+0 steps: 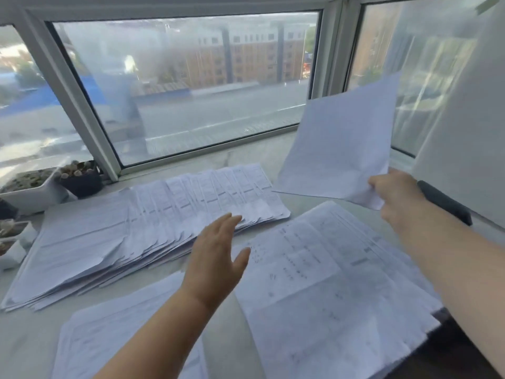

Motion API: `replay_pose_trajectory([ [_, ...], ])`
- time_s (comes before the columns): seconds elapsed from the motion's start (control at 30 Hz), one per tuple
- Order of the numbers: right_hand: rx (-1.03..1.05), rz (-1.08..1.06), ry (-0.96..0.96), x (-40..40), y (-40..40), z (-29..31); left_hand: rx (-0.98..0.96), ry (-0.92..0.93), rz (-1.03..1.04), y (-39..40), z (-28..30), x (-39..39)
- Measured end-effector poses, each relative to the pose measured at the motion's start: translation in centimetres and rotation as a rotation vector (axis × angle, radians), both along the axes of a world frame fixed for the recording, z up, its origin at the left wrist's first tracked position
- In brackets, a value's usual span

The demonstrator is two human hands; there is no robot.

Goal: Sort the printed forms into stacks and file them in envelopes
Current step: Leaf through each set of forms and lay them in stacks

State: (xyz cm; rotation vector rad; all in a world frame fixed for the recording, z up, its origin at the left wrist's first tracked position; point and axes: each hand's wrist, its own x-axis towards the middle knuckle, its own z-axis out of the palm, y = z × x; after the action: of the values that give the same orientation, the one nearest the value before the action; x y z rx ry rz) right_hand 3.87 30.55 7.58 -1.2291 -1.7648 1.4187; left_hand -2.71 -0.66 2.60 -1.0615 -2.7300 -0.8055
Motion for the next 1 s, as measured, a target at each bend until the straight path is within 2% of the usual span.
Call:
replay_pose_trajectory([
  [0.2, 0.123, 0.021, -0.202, -5.6, 9.0, -3.4, -0.397, -0.045, 0.041, 8.7, -5.0, -9.2],
  [0.3, 0.223, 0.086, -0.292, -7.6, 11.3, -4.7, -0.591, -0.155, 0.115, 11.5, -7.3, -12.5],
  [0.37, 0.291, 0.151, -0.354, -8.9, 12.4, -5.0, -0.604, -0.166, 0.13, 12.5, -8.3, -14.0],
  [0.43, 0.325, 0.234, -0.425, -10.2, 13.0, -4.9, -0.641, -0.046, 0.114, 12.9, -9.0, -14.8],
  [0.5, 0.294, 0.291, -0.451, -11.5, 13.0, -5.0, -0.685, 0.1, 0.097, 12.8, -9.4, -14.9],
  [0.6, 0.227, 0.321, -0.467, -13.2, 12.1, -6.1, -0.647, 0.178, 0.047, 12.3, -10.0, -14.8],
  [0.73, 0.035, 0.394, -0.446, -15.0, 9.6, -8.6, -0.51, 0.18, 0.057, 11.7, -9.9, -14.3],
  [0.9, -0.242, 0.38, -0.34, -16.7, 7.0, -10.2, -0.581, 0.112, 0.136, 12.3, -10.3, -13.6],
  [1.0, -0.214, 0.419, -0.346, -17.2, 7.1, -9.6, -0.58, 0.103, 0.161, 12.7, -10.4, -13.8],
])
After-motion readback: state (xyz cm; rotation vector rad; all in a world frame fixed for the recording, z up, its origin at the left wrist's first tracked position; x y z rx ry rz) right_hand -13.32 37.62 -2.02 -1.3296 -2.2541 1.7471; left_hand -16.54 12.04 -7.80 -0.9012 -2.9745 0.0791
